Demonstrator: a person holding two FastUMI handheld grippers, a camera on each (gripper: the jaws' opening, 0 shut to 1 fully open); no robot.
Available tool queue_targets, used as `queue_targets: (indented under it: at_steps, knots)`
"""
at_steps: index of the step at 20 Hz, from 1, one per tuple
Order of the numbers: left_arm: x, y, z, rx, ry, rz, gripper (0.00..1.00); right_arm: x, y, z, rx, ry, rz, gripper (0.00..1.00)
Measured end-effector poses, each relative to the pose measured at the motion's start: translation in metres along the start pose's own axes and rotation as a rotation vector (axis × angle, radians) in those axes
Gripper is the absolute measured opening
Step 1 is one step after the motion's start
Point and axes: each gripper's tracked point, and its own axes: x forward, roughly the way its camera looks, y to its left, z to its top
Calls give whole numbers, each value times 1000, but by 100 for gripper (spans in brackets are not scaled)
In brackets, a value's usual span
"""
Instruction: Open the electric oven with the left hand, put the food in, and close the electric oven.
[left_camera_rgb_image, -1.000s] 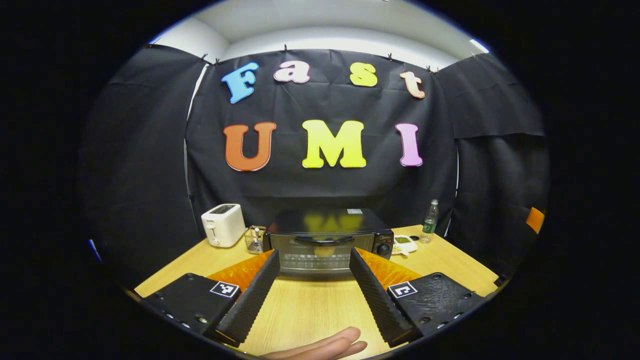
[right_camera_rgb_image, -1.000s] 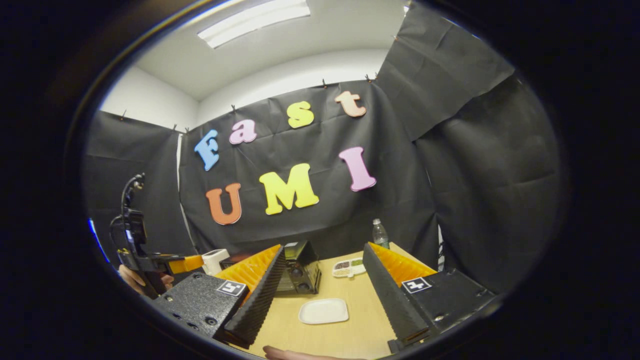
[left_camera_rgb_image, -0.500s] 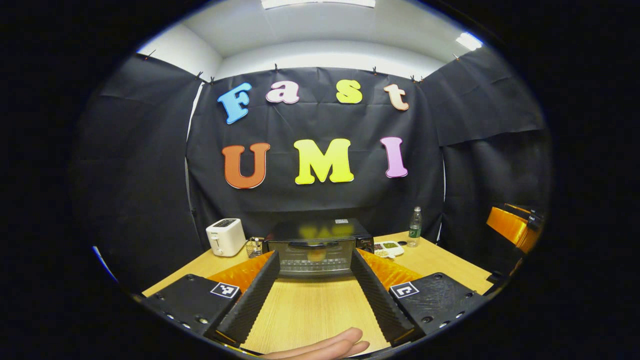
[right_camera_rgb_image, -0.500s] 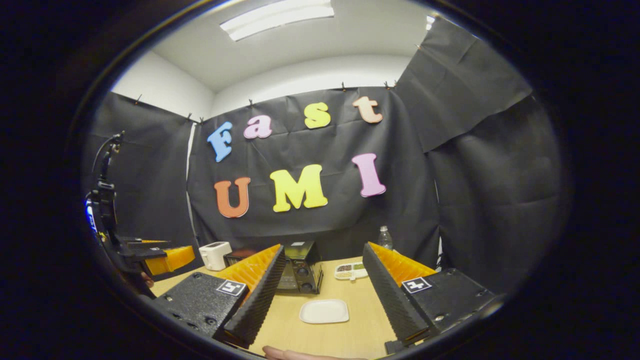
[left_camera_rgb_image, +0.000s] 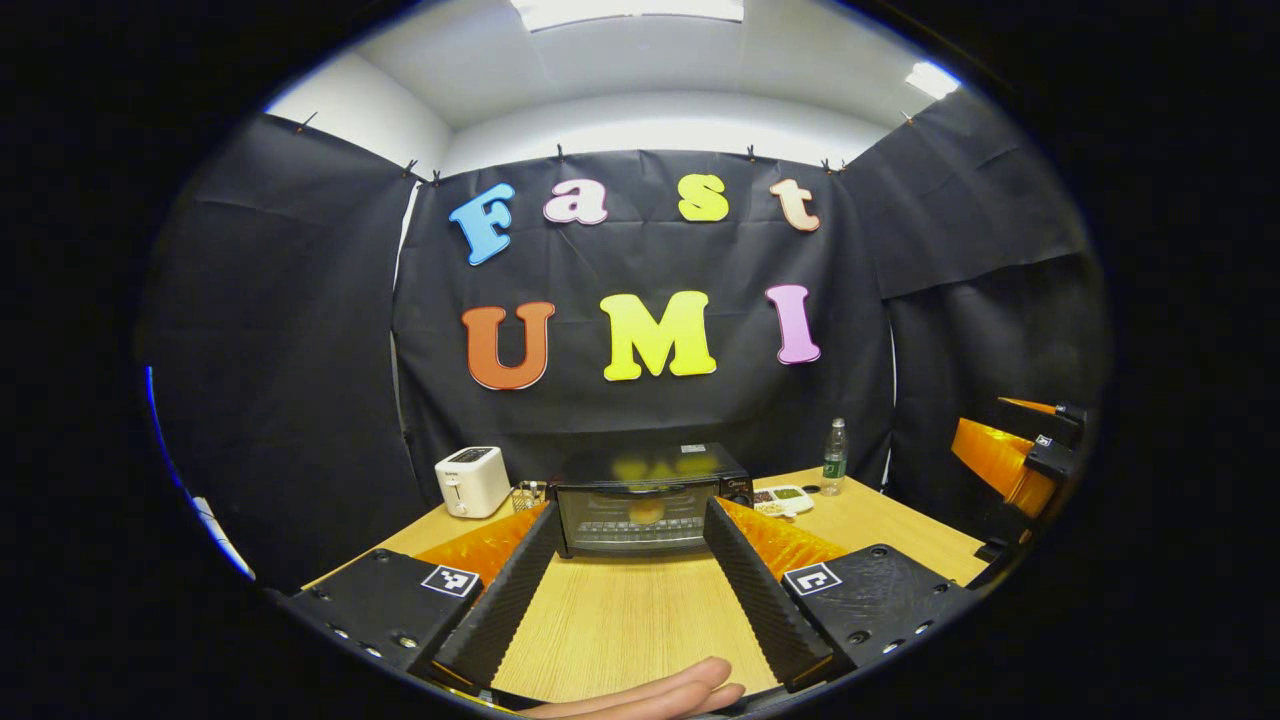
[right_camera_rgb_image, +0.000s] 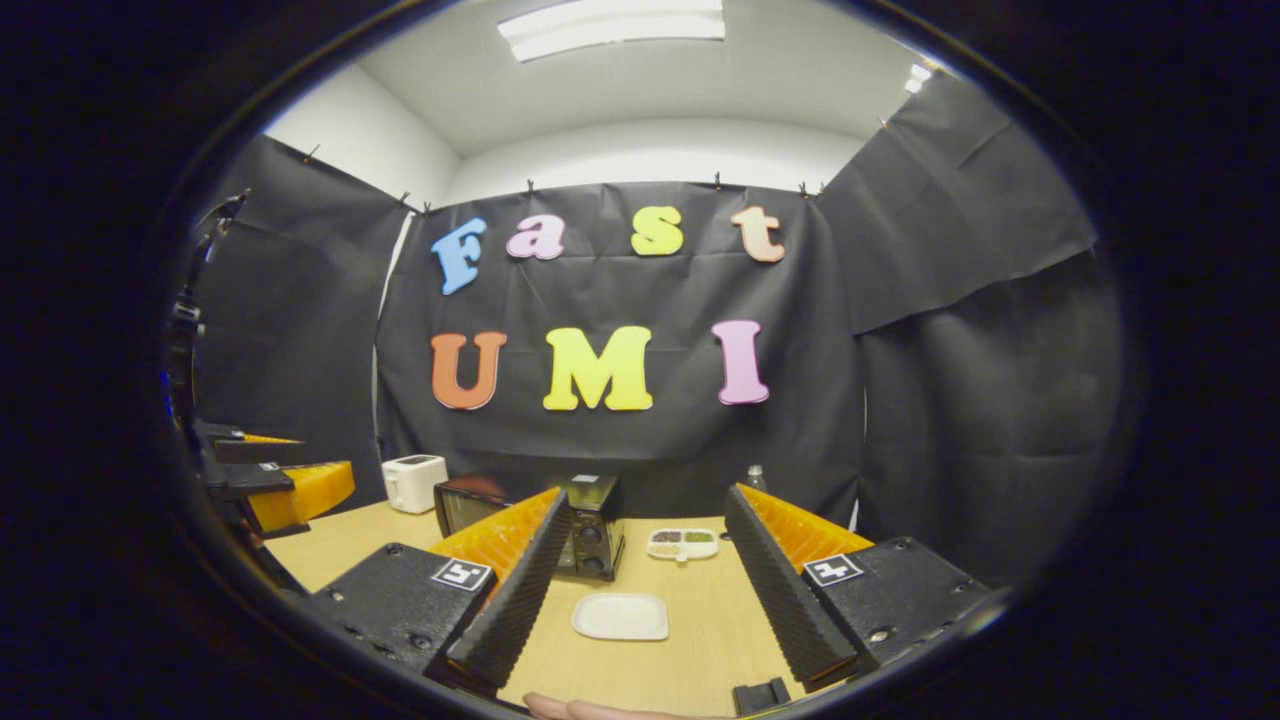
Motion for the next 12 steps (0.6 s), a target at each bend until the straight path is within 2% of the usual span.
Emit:
queue_targets:
  at_steps: [6,9,12]
  knots:
    - [-3,0,-3,-47,-2,-49,95,10,-4,-16,-8,37,0,94]
    - [-5,13,-5,-37,-6,-21,95,15,-6,-29,-15,72,-9,94]
    - [-4,9,-10,-46,7,-29,95,16,-3,-33,-24,86,-1,94]
